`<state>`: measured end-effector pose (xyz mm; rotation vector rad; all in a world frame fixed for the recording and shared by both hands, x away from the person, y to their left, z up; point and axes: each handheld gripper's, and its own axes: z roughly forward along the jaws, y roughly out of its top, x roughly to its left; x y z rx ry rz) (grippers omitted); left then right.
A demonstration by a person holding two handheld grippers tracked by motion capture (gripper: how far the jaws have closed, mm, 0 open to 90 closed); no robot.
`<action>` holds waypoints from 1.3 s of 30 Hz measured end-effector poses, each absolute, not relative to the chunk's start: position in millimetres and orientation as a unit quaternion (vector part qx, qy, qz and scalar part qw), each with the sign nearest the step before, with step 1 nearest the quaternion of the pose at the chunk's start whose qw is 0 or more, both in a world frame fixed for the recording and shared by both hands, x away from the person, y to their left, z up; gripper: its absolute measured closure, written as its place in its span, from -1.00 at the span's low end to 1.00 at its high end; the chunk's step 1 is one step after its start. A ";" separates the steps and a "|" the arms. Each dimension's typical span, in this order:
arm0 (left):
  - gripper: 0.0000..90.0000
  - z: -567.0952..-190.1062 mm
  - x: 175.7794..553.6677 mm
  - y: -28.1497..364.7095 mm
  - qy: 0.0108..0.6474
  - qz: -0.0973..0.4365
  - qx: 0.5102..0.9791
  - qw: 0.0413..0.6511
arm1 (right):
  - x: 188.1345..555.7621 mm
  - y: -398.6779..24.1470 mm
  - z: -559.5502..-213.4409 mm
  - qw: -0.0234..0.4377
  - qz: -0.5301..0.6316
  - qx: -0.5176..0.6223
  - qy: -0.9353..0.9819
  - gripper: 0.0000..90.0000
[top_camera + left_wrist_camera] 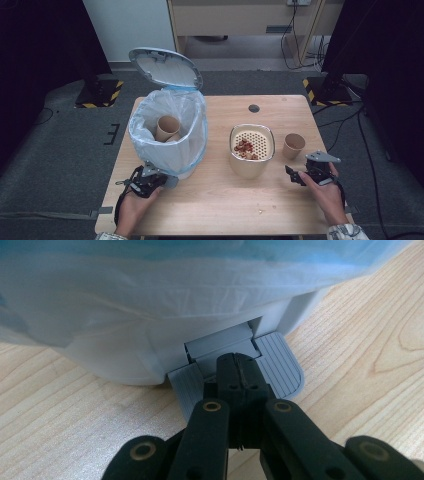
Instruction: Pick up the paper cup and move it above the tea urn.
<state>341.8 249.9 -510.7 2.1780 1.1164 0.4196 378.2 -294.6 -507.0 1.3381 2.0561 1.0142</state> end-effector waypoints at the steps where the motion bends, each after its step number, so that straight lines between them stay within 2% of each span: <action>1: 1.00 -510.7 341.8 249.9 0.425 0.160 0.830 0.323 | 378.9 -294.6 -506.3 0.243 0.370 0.487 0.753 -0.87; 23: 1.00 -510.0 342.1 248.7 0.423 0.162 0.832 0.318 | 403.8 -302.3 -504.4 0.249 0.400 0.493 0.731 -0.77; 39: 1.00 -510.2 342.1 249.0 0.424 0.161 0.832 0.319 | 438.4 -297.8 -507.0 0.254 0.417 0.508 0.710 -0.81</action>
